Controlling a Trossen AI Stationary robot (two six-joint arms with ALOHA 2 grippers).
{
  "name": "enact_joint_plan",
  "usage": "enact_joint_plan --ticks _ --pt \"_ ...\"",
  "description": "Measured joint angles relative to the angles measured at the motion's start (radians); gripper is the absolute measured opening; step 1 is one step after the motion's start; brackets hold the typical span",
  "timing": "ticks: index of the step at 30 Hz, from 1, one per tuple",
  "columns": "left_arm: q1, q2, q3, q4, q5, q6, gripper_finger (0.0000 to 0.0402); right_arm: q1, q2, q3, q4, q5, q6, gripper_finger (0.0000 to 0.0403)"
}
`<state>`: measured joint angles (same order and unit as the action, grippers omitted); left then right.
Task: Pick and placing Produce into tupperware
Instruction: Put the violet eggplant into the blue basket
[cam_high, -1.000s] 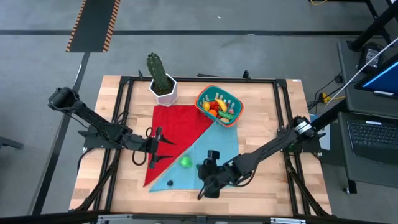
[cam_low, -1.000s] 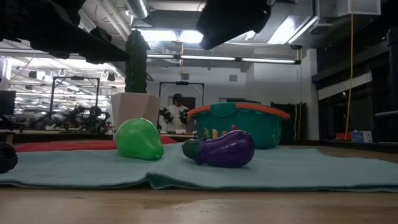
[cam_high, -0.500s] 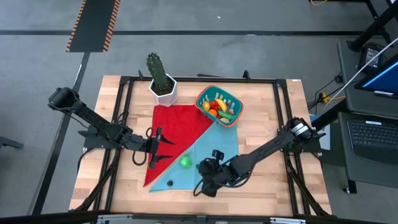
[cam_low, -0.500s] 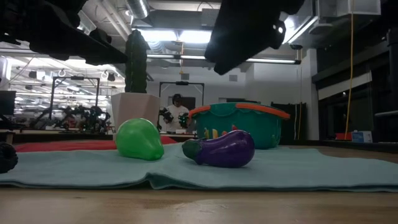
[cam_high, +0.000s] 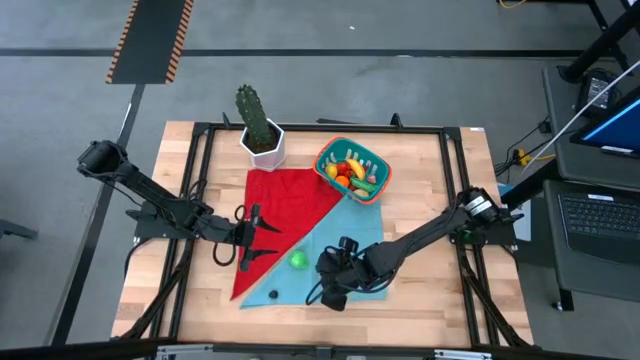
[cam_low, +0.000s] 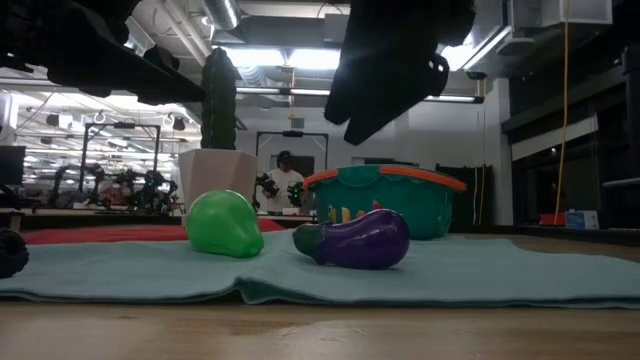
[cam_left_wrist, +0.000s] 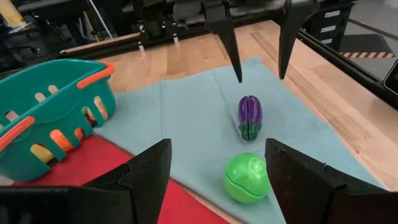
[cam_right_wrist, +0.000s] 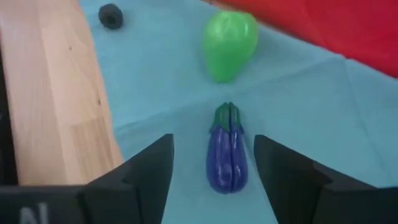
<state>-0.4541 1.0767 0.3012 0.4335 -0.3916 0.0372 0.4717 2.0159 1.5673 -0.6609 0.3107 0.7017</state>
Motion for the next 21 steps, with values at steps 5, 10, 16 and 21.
enact_joint_plan --ticks 5,10,16,21 --pt "0.0 0.0 0.001 -0.012 0.0 0.001 0.0247 -0.004 0.034 -0.002 -0.004 -0.02 -0.011 0.0227" --pt "0.0 0.001 0.001 -0.042 0.0 -0.001 0.0247 -0.005 0.073 -0.002 0.004 -0.029 -0.026 0.0227" --pt "0.0 0.001 0.001 -0.043 0.0 -0.002 0.0247 -0.005 0.11 -0.002 0.01 -0.034 -0.028 0.0227" --pt "0.0 0.001 0.001 -0.043 0.0 -0.003 0.0247 -0.007 0.127 -0.002 0.01 -0.035 -0.028 0.0227"
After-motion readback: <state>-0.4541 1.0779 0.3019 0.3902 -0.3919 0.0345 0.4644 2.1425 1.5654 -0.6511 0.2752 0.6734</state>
